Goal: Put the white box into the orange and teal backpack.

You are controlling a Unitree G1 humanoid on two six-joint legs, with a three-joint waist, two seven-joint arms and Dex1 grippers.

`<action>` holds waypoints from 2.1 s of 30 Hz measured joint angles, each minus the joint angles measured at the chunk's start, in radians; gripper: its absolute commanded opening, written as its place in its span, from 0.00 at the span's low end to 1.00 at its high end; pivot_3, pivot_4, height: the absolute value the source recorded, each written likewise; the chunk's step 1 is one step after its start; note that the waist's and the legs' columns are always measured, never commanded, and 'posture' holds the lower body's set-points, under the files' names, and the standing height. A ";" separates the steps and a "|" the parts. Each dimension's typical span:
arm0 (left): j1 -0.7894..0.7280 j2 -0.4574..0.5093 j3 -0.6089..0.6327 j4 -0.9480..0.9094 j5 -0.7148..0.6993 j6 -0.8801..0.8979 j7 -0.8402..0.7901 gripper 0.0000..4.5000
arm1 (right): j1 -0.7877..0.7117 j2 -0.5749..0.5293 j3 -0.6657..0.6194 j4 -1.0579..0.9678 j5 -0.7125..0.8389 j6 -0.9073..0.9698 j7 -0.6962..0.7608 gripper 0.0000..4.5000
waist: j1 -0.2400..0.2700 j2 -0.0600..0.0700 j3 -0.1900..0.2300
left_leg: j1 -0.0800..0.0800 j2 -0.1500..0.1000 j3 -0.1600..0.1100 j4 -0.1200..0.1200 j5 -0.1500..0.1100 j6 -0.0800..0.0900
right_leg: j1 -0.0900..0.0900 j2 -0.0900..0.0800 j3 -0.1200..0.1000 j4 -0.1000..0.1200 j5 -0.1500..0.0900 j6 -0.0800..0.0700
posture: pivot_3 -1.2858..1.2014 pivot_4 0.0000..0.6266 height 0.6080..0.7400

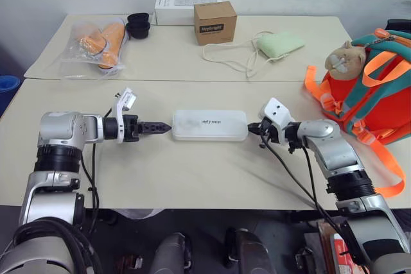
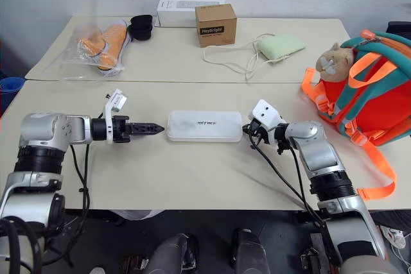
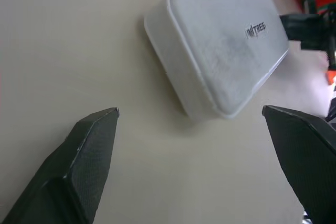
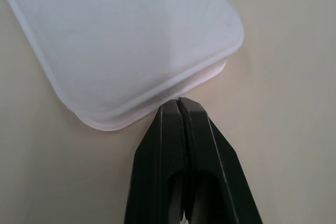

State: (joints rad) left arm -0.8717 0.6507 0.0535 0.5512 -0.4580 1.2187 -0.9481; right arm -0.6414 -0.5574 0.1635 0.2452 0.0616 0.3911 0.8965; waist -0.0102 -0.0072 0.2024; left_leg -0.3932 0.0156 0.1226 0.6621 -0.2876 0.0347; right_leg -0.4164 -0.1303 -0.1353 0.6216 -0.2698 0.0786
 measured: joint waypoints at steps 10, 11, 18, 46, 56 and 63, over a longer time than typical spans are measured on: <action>-0.114 -0.103 -0.054 0.211 0.028 -0.050 -0.057 1.00 | 0.000 0.004 0.000 -0.002 -0.005 -0.003 -0.008 0.00 | 0.010 0.000 0.000 | 0.001 -0.001 0.000 0.002 0.000 0.000 | 0.001 -0.001 0.000 0.001 0.000 0.000 | 0.52 0.24 1.00; -0.123 -0.116 -0.064 0.217 0.034 -0.059 -0.063 1.00 | 0.000 0.005 0.000 -0.002 -0.005 -0.004 -0.007 0.00 | 0.011 0.000 0.000 | 0.000 -0.002 0.000 0.002 0.000 0.001 | 0.001 -0.001 0.000 0.001 0.000 0.000 | 0.52 0.24 1.00; -0.183 -0.211 -0.089 0.283 0.052 -0.075 -0.091 0.92 | 0.014 0.000 0.000 -0.018 -0.015 -0.015 -0.014 0.00 | 0.007 -0.001 0.000 | 0.000 -0.002 0.000 0.002 0.000 0.001 | 0.001 -0.001 0.000 0.000 0.000 0.000 | 0.52 0.24 1.00; -0.062 -0.242 0.311 -0.279 -0.323 0.390 0.121 0.30 | 0.657 -0.328 -0.799 -0.541 0.363 0.457 0.059 0.78 | 0.029 -0.002 0.000 | -0.010 -0.002 -0.001 0.005 0.001 0.004 | -0.009 -0.002 0.004 0.001 0.002 0.003 | 0.52 0.24 1.00; 0.021 -0.329 0.415 -0.558 -0.548 0.401 0.376 0.30 | 0.471 -0.378 -0.860 -0.349 0.430 0.504 -0.027 1.00 | 0.023 -0.003 0.001 | -0.008 -0.002 0.001 0.004 0.002 0.002 | -0.009 -0.001 0.006 0.002 0.002 0.002 | 0.52 0.24 1.00; 0.028 -0.321 0.420 -0.605 -0.582 0.405 0.443 0.30 | 0.144 -0.258 -0.718 -0.118 0.413 0.438 -0.207 1.00 | 0.020 -0.003 0.001 | -0.010 -0.002 0.001 0.005 0.003 0.001 | -0.011 0.000 0.006 0.002 0.002 0.002 | 0.52 0.24 1.00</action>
State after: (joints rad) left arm -0.8433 0.3301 0.4738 -0.0537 -1.0398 1.6234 -0.5046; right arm -0.4970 -0.8156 -0.5540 0.1267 0.4748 0.8295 0.6892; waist 0.0103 -0.0100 0.2032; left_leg -0.4030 0.0134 0.1236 0.6666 -0.2850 0.0356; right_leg -0.4270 -0.1304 -0.1293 0.6235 -0.2681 0.0808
